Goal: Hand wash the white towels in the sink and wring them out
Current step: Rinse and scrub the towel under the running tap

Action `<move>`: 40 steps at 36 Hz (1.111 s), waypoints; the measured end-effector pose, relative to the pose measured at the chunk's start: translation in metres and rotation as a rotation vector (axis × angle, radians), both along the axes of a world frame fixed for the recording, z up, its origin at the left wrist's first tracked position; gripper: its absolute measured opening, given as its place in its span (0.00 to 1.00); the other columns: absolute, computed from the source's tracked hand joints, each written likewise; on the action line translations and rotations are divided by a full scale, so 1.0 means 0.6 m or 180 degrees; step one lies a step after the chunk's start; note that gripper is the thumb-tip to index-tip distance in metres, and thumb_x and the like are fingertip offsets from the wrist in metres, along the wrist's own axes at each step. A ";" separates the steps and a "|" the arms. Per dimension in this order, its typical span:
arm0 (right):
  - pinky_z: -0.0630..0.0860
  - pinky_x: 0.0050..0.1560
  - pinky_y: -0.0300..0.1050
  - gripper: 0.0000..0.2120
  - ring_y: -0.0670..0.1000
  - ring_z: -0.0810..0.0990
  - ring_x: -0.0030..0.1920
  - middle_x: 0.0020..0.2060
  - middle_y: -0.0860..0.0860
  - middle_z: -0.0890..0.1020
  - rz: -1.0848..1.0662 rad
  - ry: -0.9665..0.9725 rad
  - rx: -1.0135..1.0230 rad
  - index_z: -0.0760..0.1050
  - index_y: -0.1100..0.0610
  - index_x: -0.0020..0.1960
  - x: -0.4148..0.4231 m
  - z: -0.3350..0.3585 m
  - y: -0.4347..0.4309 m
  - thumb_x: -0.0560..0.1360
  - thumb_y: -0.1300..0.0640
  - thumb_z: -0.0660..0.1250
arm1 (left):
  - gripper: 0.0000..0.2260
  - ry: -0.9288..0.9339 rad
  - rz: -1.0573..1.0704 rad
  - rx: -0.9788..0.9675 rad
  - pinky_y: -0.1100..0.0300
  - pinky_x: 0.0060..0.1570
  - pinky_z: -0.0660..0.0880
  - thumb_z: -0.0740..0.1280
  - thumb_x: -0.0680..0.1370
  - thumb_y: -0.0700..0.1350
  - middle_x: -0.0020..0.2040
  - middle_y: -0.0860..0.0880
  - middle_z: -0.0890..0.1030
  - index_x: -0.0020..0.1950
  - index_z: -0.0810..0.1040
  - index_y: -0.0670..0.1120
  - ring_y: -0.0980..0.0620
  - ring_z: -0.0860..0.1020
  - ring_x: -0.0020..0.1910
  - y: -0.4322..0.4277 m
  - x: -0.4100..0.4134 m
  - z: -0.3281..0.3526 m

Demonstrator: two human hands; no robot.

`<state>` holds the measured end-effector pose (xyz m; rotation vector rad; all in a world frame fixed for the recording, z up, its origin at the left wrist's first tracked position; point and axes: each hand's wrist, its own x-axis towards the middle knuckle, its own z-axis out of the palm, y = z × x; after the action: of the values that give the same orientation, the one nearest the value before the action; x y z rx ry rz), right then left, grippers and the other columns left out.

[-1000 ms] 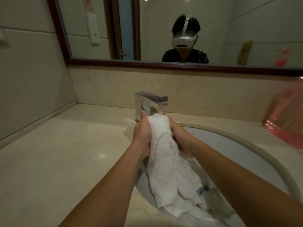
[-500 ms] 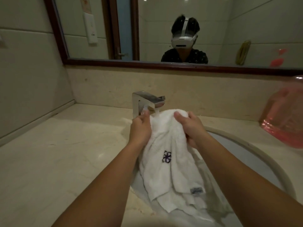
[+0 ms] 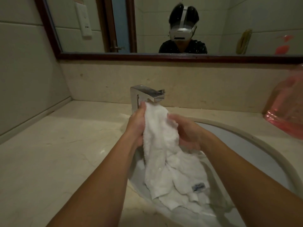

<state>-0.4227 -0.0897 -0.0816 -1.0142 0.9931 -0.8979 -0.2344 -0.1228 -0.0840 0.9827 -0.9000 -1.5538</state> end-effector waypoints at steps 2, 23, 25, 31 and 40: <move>0.86 0.48 0.51 0.25 0.57 0.87 0.49 0.52 0.58 0.87 0.0118 -0.0270 0.0306 0.79 0.63 0.69 0.002 0.006 0.009 0.82 0.45 0.66 | 0.41 0.0046 0.0064 -0.0077 0.40 0.64 0.80 0.73 0.69 0.73 0.61 0.39 0.86 0.70 0.80 0.43 0.37 0.85 0.59 0.001 0.008 0.006; 0.85 0.58 0.63 0.33 0.57 0.89 0.49 0.48 0.51 0.90 -0.0317 0.1940 -0.0877 0.85 0.51 0.56 -0.006 0.017 0.000 0.61 0.29 0.81 | 0.27 0.0034 0.0750 -0.0003 0.43 0.56 0.84 0.68 0.81 0.63 0.51 0.41 0.88 0.59 0.83 0.38 0.40 0.88 0.50 0.018 0.018 0.023; 0.83 0.58 0.70 0.31 0.63 0.89 0.51 0.50 0.56 0.89 -0.0199 0.1637 -0.0805 0.84 0.52 0.56 -0.008 0.016 0.003 0.62 0.35 0.84 | 0.30 0.0234 0.0594 -0.0007 0.39 0.63 0.81 0.68 0.80 0.64 0.56 0.38 0.87 0.64 0.82 0.37 0.37 0.87 0.55 0.019 0.020 0.022; 0.86 0.39 0.49 0.12 0.54 0.87 0.43 0.51 0.58 0.85 -0.0479 0.0147 -0.0680 0.75 0.57 0.61 -0.005 0.028 0.000 0.79 0.66 0.71 | 0.16 -0.0314 0.0519 -0.0396 0.41 0.54 0.84 0.67 0.84 0.56 0.58 0.40 0.86 0.64 0.80 0.46 0.40 0.87 0.54 0.023 0.007 0.014; 0.81 0.64 0.64 0.17 0.63 0.87 0.59 0.59 0.60 0.87 -0.0239 0.0421 -0.0383 0.81 0.57 0.66 -0.016 0.014 0.005 0.78 0.56 0.76 | 0.11 -0.0293 0.0630 -0.0148 0.42 0.54 0.85 0.67 0.86 0.51 0.56 0.43 0.87 0.65 0.81 0.49 0.40 0.87 0.55 0.020 0.001 0.014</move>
<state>-0.4324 -0.0870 -0.0735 -1.1560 1.1045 -0.9715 -0.2336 -0.1106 -0.0759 1.0832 -0.8710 -1.3247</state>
